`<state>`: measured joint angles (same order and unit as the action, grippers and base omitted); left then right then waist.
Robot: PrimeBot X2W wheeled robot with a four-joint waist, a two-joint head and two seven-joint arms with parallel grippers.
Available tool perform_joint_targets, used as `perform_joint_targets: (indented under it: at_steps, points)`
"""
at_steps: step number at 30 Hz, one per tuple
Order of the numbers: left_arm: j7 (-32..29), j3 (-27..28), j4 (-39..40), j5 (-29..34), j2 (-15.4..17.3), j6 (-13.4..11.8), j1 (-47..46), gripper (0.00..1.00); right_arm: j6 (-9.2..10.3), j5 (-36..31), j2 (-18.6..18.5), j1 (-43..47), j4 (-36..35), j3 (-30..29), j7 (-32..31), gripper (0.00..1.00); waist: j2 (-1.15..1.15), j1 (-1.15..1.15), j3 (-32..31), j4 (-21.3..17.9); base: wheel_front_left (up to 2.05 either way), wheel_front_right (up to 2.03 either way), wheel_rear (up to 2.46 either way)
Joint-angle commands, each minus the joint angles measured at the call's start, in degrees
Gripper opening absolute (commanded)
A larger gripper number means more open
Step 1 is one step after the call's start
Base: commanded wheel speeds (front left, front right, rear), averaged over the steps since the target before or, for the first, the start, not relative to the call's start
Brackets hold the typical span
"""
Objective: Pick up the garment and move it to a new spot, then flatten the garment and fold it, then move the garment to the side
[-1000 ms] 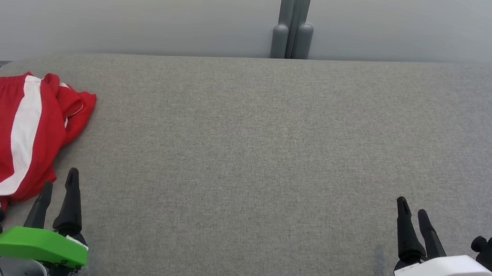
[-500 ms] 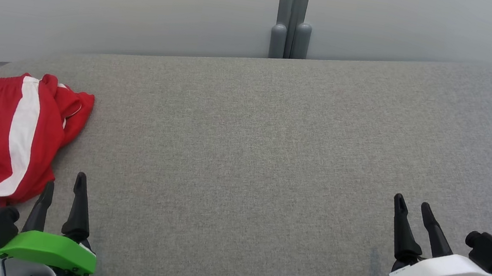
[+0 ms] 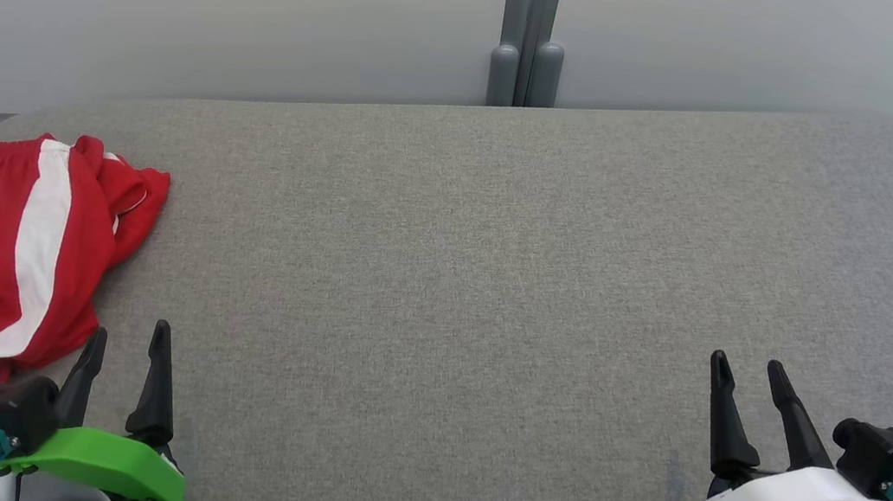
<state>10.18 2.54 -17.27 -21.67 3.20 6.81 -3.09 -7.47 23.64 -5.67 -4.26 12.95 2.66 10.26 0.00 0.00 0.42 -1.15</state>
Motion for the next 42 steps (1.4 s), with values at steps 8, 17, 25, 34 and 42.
perform_joint_targets:
  at_steps: [8, 17, 25, 34, 42]
  points:
    - [1.4, -0.1, 0.7, 5.5, 0.7, -0.2, 0.3, 1.0, -0.03, -5.7, 0.0, 0.5, -0.9, 0.0, 1.4, 1.0, 0.0, 0.0, -0.1, -0.1, 0.0, 0.0, 0.0]
    - [2.5, 0.0, 1.0, 10.7, 0.7, -1.8, 0.8, 1.0, -0.03, -11.4, 0.4, 0.7, -0.9, -0.8, 2.5, 1.0, 0.0, 0.0, 0.0, -0.2, 0.0, 0.0, 0.0]
    - [3.4, 0.1, 0.6, 14.3, 0.8, -2.7, 1.2, 1.0, -0.03, -16.4, 1.1, 0.9, -0.9, -2.2, 3.3, 1.0, 0.0, 0.0, -0.2, -0.2, 0.0, 0.0, 0.0]
    - [4.2, 0.8, 0.3, 17.3, 0.7, -3.2, 1.7, 1.0, -0.03, -20.5, 1.5, 1.3, -1.0, -3.0, 4.2, 1.0, 0.0, 0.0, -0.1, -0.2, 0.0, 0.0, 0.0]
    - [5.2, 1.6, 0.3, 20.0, 0.5, -2.9, 2.2, 1.0, -0.03, -24.3, 2.0, 1.4, -0.8, -3.5, 5.0, 1.0, 0.0, 0.0, -0.1, 0.3, 0.0, 0.0, 0.0]
